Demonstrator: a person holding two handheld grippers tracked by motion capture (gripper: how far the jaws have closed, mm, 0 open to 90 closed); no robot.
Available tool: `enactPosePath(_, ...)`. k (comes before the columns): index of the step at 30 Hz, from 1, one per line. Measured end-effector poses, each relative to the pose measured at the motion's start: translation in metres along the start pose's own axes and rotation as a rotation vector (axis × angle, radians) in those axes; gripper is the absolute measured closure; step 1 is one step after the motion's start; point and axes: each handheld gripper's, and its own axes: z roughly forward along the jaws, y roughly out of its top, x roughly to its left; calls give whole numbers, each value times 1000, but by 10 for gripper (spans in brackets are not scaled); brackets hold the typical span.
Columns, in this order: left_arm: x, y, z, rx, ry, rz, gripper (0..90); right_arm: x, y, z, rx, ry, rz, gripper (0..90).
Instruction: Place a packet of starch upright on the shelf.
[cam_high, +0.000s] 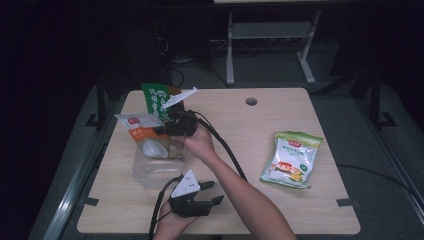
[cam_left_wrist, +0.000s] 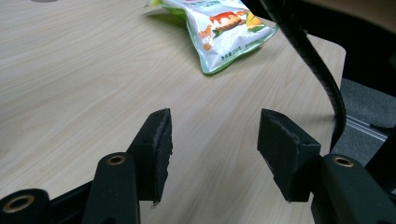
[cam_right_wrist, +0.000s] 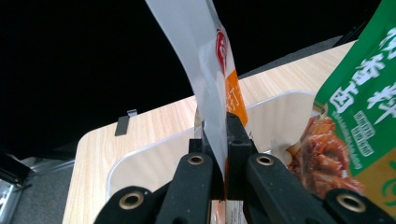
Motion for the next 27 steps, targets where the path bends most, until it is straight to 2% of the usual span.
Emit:
enactPosePath(3,-1,0,-1,-3,5,2,446,-2,-5,7,8,0,16,898)
enactPosePath(5,0,0,-1,-6,12,17,444,-3,-10,12,10,3,20,898)
enactPosePath(8,0,0,-3,-12,16,5,444,-5,-15,19,24,3,34,897)
enactPosePath(11,1,0,-4,-11,20,4,442,-5,-17,21,31,-8,25,884)
enactPosePath(13,2,1,-4,-11,20,4,441,-6,-17,18,35,-12,30,819)
enactPosePath(16,1,0,-3,-12,19,2,438,-8,-15,9,45,-33,21,805)
enactPosePath(22,0,1,-1,-5,26,1,438,-10,-16,-4,62,-53,14,827)
enactPosePath(25,0,1,-2,-4,28,-3,437,-10,-19,-7,68,-54,8,891)
enactPosePath(27,1,0,-2,-3,29,-6,437,-10,-19,-8,75,-55,7,893)
